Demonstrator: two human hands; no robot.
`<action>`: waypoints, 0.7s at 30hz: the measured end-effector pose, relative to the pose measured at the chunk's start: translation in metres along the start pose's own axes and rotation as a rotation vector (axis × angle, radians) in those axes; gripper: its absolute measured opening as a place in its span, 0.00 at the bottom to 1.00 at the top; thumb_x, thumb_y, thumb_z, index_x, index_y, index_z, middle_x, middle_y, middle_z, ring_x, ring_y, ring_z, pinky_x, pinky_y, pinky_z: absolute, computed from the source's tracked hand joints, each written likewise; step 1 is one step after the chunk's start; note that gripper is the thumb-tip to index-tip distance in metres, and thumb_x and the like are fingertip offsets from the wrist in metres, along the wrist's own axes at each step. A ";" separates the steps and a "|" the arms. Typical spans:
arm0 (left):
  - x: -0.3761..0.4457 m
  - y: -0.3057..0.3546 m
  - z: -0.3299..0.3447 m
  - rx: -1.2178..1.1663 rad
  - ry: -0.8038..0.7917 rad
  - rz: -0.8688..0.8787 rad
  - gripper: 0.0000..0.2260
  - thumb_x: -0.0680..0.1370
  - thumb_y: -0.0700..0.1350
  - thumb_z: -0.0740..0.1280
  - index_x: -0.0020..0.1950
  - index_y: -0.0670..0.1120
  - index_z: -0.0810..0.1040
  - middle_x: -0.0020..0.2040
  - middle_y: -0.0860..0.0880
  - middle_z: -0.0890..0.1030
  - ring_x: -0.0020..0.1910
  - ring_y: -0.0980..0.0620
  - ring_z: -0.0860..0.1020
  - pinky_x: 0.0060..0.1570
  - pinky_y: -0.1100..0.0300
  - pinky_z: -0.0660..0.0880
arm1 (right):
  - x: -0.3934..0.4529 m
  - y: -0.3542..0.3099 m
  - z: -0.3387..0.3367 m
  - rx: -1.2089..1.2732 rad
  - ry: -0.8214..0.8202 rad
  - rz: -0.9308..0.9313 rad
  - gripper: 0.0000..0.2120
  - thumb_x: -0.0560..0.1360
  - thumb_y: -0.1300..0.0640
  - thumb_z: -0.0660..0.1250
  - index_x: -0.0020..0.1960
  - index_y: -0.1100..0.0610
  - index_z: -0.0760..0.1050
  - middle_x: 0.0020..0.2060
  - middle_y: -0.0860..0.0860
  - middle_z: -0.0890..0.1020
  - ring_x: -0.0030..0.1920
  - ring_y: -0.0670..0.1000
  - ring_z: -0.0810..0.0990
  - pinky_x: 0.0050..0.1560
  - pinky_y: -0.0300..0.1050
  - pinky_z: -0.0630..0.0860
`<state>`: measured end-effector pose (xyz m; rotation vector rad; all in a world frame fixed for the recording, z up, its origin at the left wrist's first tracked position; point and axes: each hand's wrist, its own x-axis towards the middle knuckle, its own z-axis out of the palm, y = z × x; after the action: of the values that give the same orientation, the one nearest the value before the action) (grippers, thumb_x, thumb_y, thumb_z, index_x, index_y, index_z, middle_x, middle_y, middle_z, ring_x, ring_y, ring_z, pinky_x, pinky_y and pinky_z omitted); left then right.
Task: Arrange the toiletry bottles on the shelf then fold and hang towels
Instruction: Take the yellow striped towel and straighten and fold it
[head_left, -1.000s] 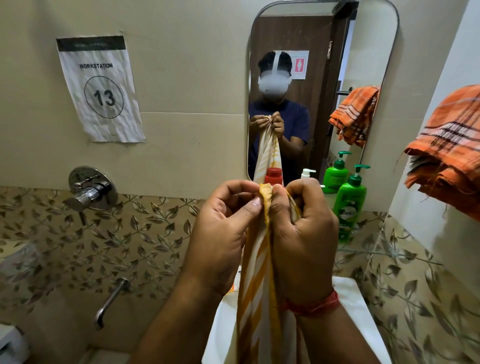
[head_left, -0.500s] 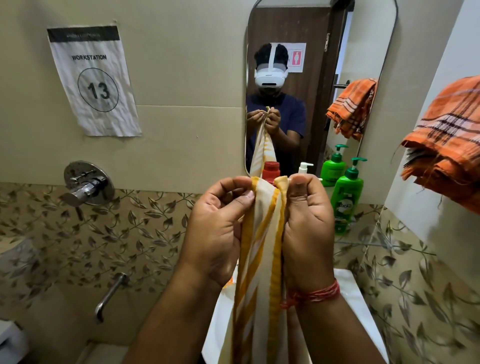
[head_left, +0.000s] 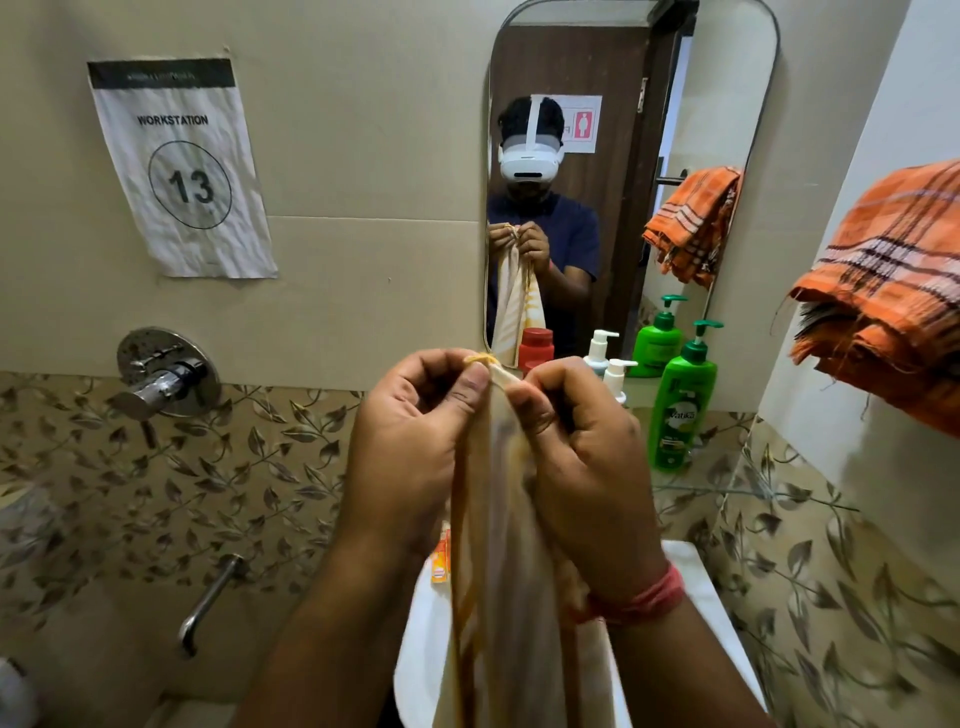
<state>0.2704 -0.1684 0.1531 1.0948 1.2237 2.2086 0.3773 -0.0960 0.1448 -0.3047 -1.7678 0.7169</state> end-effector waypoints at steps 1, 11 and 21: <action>0.004 0.000 -0.004 -0.032 0.025 -0.008 0.05 0.71 0.50 0.74 0.46 0.53 0.85 0.44 0.49 0.86 0.44 0.51 0.84 0.40 0.61 0.80 | 0.002 0.000 -0.005 0.075 -0.116 0.076 0.09 0.79 0.50 0.65 0.46 0.56 0.76 0.35 0.48 0.77 0.36 0.47 0.75 0.36 0.46 0.73; 0.008 0.007 -0.008 -0.003 0.038 0.017 0.12 0.66 0.57 0.76 0.47 0.55 0.86 0.46 0.49 0.87 0.46 0.51 0.86 0.42 0.60 0.81 | 0.012 -0.011 -0.022 -0.095 -0.224 0.142 0.01 0.78 0.58 0.69 0.50 0.53 0.79 0.47 0.48 0.77 0.45 0.44 0.77 0.45 0.34 0.74; -0.008 0.018 0.002 0.056 -0.012 0.051 0.09 0.70 0.53 0.74 0.48 0.53 0.85 0.47 0.48 0.87 0.48 0.48 0.86 0.43 0.58 0.83 | 0.007 -0.033 -0.014 -0.017 -0.148 0.079 0.11 0.77 0.47 0.67 0.53 0.54 0.78 0.44 0.52 0.79 0.42 0.54 0.82 0.39 0.56 0.81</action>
<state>0.2775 -0.1818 0.1655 1.1719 1.2728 2.2139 0.3931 -0.1140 0.1723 -0.3418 -1.9112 0.7982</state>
